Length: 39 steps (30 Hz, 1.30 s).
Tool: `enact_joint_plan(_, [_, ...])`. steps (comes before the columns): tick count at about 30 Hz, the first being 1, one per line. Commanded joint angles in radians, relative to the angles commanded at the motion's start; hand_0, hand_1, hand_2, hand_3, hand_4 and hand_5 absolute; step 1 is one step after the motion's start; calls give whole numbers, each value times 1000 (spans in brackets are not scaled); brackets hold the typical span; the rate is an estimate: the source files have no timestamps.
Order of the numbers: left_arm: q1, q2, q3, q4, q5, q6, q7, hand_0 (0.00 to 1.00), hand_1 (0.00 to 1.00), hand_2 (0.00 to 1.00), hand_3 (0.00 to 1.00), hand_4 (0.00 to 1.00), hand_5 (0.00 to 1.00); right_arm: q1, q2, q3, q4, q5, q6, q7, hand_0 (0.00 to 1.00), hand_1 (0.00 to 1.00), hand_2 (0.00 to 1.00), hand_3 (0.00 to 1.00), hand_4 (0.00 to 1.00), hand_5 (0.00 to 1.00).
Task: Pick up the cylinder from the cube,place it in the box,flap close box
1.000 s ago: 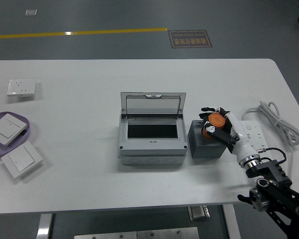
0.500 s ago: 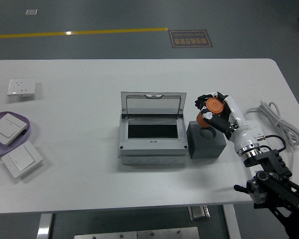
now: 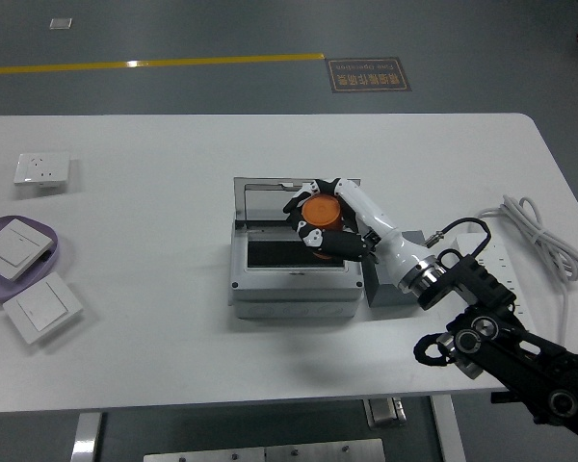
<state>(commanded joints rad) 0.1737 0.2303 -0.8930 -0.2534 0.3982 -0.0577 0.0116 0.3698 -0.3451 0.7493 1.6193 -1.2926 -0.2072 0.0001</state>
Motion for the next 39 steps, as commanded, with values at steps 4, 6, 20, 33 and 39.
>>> enact_joint_plan(4, [0, 3, 4, 0, -3, 0, 0, 616, 654, 621, 642, 710, 160, 63, 34, -25, -16, -118, 76, -113, 154, 215, 309, 243, 2, 2])
enact_joint_plan(6, [0, 4, 6, 1, -5, 0, 0, 616, 654, 621, 642, 710, 160, 95, 52, -39, -30, -192, 122, -176, 154, 215, 309, 243, 2, 2])
enact_joint_plan(20, [-4, 7, 8, 0, -3, 0, 1, 616, 654, 621, 641, 709, 161, 170, 103, -117, -154, -603, 260, -358, 137, 210, 302, 254, 2, 2])
enact_joint_plan(33, [-7, 6, 0, -2, 7, 0, 2, 616, 653, 621, 641, 710, 162, 177, 110, -137, -176, -706, 253, -325, 824, 722, 702, 697, 397, 302])
enact_joint_plan(39, [-7, 7, -4, -2, 13, 0, 2, 616, 653, 621, 642, 710, 159, 177, 108, -144, -172, -700, 237, -315, 834, 727, 709, 698, 441, 338])
